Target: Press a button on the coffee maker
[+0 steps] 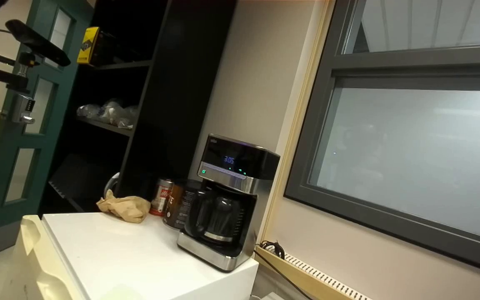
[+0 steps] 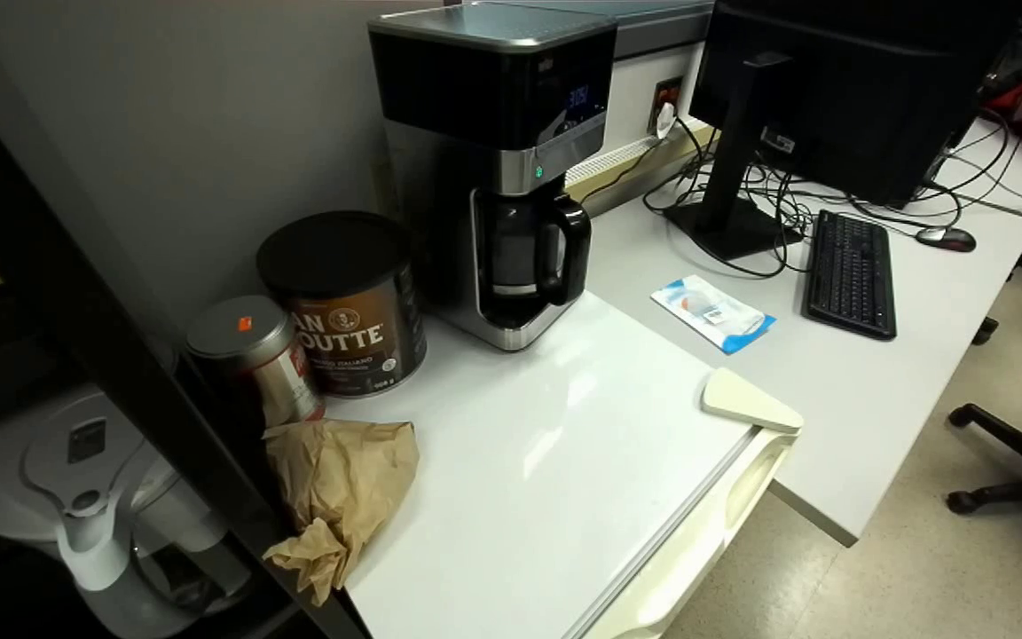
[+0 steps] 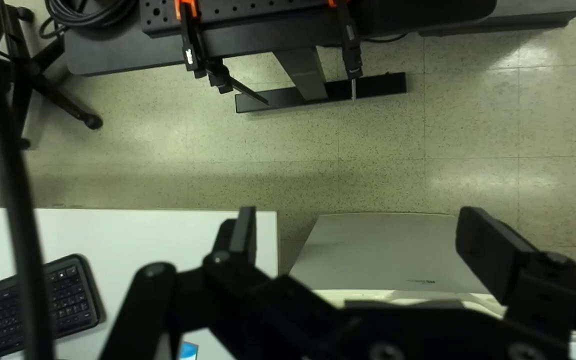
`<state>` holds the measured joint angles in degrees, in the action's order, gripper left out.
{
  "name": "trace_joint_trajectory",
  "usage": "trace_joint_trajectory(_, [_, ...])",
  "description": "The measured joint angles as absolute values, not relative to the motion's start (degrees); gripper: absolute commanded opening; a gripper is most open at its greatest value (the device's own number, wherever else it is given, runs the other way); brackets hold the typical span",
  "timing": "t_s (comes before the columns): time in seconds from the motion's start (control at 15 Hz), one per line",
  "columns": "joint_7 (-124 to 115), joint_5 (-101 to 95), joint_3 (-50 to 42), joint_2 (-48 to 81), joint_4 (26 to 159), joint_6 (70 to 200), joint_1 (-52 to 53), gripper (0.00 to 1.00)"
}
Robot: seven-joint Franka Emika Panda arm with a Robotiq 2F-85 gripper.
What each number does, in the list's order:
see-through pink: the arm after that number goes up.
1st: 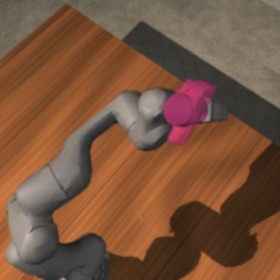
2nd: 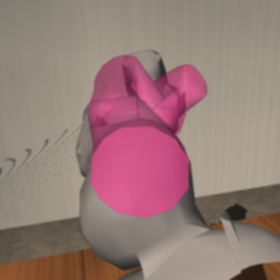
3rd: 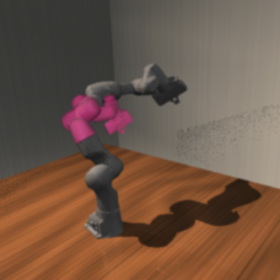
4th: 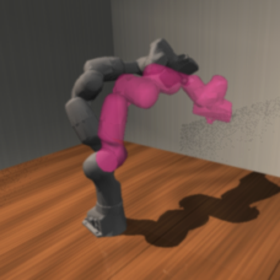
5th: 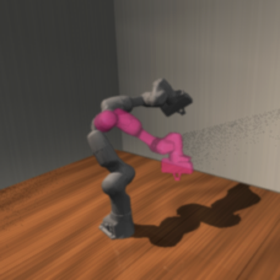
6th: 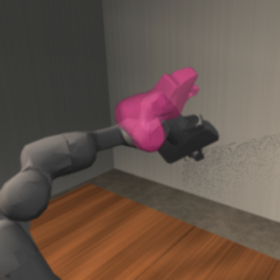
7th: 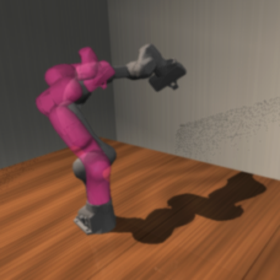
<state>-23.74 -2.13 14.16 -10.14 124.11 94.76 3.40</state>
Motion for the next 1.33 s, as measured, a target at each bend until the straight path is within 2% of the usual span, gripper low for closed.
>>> trace_joint_trajectory(0.4, [-21.2, -8.8, 11.2, -8.3, 124.0, 102.0, 3.2, 1.0])
trace_joint_trajectory(0.47, [-20.6, -10.0, 10.6, -7.7, 124.0, 103.9, 3.2, 0.84])
trace_joint_trajectory(0.53, [-20.0, -11.3, 10.1, -7.1, 124.0, 105.9, 3.2, 0.74])
trace_joint_trajectory(1.07, [-15.4, -20.9, 5.5, -0.9, 122.4, 125.5, 2.1, 0.13])
trace_joint_trajectory(1.2, [-14.5, -22.9, 4.2, 1.4, 121.1, 131.0, 1.6, 0.0])
trace_joint_trajectory(1.33, [-13.5, -24.1, 3.0, 4.1, 119.3, 136.2, 1.2, 0.0])
